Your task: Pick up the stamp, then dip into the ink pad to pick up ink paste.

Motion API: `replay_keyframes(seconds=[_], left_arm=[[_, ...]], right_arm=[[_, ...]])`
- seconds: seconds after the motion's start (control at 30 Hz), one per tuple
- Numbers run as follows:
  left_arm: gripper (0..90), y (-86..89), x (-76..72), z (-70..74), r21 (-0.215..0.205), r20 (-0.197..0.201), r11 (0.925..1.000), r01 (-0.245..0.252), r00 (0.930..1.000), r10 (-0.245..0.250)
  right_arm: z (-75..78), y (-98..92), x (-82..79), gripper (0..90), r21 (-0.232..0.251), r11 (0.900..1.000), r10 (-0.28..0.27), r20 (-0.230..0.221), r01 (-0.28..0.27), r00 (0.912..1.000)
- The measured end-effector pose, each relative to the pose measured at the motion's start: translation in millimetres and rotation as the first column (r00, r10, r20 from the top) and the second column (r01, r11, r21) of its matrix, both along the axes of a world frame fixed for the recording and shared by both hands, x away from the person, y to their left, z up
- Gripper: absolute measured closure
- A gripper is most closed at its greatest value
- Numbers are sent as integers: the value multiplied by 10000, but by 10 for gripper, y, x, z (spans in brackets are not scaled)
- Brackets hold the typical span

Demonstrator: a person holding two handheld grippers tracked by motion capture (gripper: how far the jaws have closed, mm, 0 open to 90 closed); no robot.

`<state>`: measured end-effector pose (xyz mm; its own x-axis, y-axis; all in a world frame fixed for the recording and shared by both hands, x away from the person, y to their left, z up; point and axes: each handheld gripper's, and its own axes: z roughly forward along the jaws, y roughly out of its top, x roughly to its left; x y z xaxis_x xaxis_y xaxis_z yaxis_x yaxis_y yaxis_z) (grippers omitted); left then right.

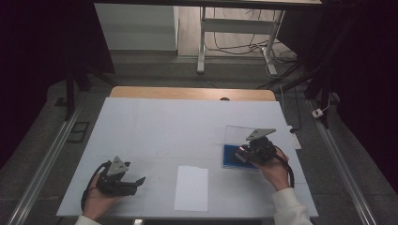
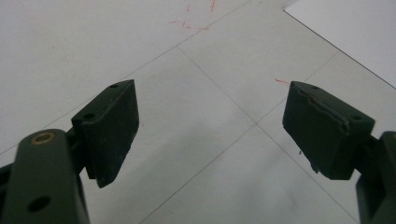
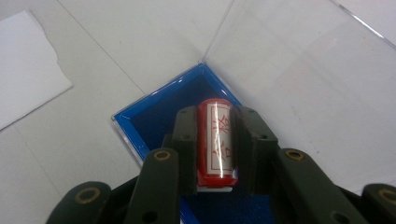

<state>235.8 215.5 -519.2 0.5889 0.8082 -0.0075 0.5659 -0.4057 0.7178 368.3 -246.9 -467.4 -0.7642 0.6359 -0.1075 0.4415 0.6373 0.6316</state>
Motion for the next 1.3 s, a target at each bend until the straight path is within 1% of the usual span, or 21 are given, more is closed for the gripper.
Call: replay_keyframes(seconds=[0.07, 0.1, 0.13, 0.17, 0.2, 0.23, 0.3, 0.33, 0.43, 0.63, 0.8, 0.93, 1.03, 1.07, 1.2, 1.3], left_arm=[[190, 2, -1, 1, -16, 18, 10000, 3, 10000, -3], [190, 4, -1, 2, -26, 26, 10000, 0, 10000, 0], [191, 6, -1, 2, -31, 30, 10000, -15, 10000, 15], [191, 7, 0, 1, -39, 45, 10000, -28, 10000, 29], [192, 10, 3, 2, -30, 37, 10000, -22, 10000, 22], [192, 12, 4, 2, -25, 33, 10000, -22, 10000, 22], [193, 12, 7, 1, -28, 32, 10000, -37, 10000, 37], [193, 12, 6, 1, -28, 31, 10000, -21, 10000, 21], [195, 12, 0, 3, -48, 45, 10000, -33, 10000, 33], [197, 20, -2, 5, -64, 53, 10000, -45, 10000, 45], [196, 24, 2, 4, -70, 59, 9999, -122, 9999, 123], [196, 23, -5, 4, -76, 68, 9999, -115, 9999, 116], [196, 25, -9, 8, -102, 86, 9999, -135, 9999, 136], [196, 24, -9, 7, -99, 97, 9998, -153, 9998, 154], [196, 19, -9, 7, -69, 87, 9999, -108, 9999, 109], [196, 13, -10, 6, -49, 92, 9999, -102, 9999, 103]], right_arm=[[11, 1, -10, 705, 69, 10000, 7, 25, -7, 10000], [25, -6, -14, 705, 189, 9998, 21, 38, -22, 10000], [65, -23, -23, 705, 442, 9990, 12, 180, -20, 9998], [65, -23, -23, 705, 442, 9990, 12, 180, -20, 9998], [112, -42, -40, 705, 611, 9981, -44, 244, 29, 9997], [112, -42, -40, 705, 611, 9981, -44, 244, 29, 9997], [153, -60, -50, 705, 872, 9962, 7, 309, -34, 9995], [178, -67, -60, 704, 946, 9955, 13, 289, -40, 9996], [248, -79, -80, 704, 1209, 9926, 79, 439, -132, 9990], [379, -88, -122, 704, 1443, 9893, 104, 716, -206, 9974], [443, -85, -135, 704, 1374, 9901, 189, 818, -300, 9965], [440, -60, -127, 704, 1239, 9915, 302, 804, -400, 9963], [413, -38, -103, 704, 1105, 9932, 292, 609, -358, 9977], [403, -31, -93, 704, 964, 9948, 285, 539, -336, 9981], [333, -5, -37, 704, 672, 9974, 230, 232, -245, 9995], [283, 9, 9, 704, 444, 9988, 213, 115, -218, 9997]])
